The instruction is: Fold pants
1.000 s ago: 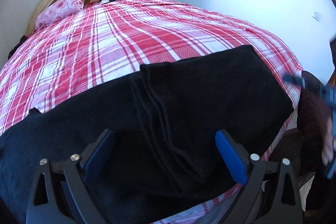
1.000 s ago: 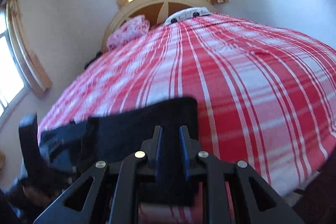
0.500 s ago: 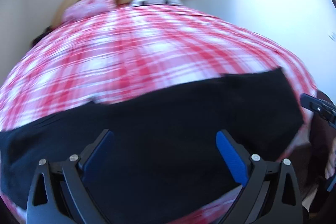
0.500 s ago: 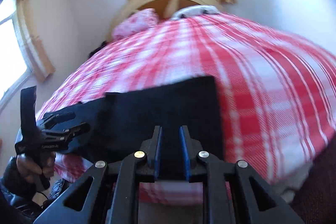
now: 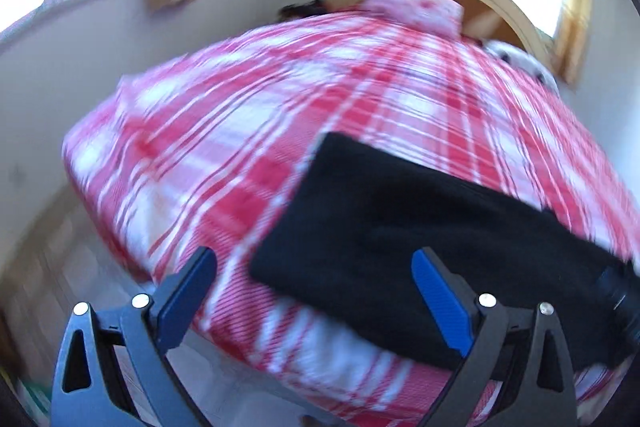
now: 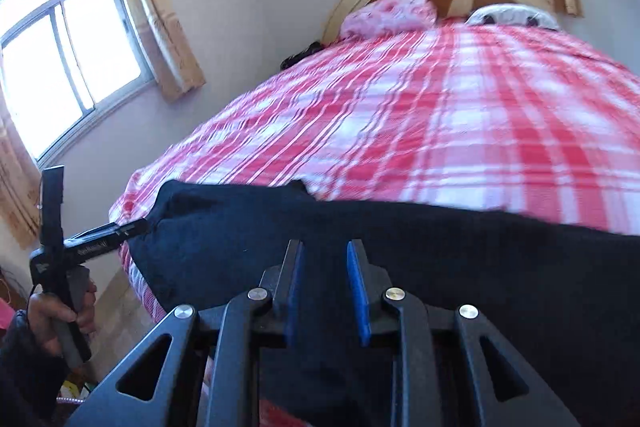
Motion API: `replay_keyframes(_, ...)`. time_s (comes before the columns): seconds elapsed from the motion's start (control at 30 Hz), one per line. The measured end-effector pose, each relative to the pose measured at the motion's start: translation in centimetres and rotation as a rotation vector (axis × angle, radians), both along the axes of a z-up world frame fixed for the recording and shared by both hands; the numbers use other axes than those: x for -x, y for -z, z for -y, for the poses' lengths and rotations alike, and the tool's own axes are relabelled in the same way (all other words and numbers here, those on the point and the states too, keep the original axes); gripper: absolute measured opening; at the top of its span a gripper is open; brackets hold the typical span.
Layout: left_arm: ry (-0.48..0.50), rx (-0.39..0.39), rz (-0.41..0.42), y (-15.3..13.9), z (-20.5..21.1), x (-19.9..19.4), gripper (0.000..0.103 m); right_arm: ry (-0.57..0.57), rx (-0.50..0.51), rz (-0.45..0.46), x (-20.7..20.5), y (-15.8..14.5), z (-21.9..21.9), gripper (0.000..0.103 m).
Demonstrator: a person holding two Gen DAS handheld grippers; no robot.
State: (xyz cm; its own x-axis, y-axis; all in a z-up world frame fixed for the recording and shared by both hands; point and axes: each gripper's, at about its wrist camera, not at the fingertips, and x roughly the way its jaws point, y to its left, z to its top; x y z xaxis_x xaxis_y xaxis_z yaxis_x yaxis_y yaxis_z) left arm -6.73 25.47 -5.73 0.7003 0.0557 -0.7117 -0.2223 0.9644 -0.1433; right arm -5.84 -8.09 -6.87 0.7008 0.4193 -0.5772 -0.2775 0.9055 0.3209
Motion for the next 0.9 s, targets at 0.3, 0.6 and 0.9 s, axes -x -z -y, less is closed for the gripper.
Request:
replay_keyframes(0.3, -0.1, 0.254, 0.01, 2.8, -2.1, -0.5, 0.101, -0.003, -0.016, -0.068, -0.7, 3.0, -1.1, 0.026)
replay_keyframes(0.6, -0.014, 0.178, 0.04, 2.1, -1.1, -1.2, 0.088, 0.002, -0.009, -0.072, -0.6, 2.7, -1.2, 0.027)
replay_keyframes(0.9, 0.02, 0.246, 0.042, 2.5, -0.1, -0.7, 0.052, 0.003, -0.012, -0.075, -0.6, 2.7, -1.1, 0.027)
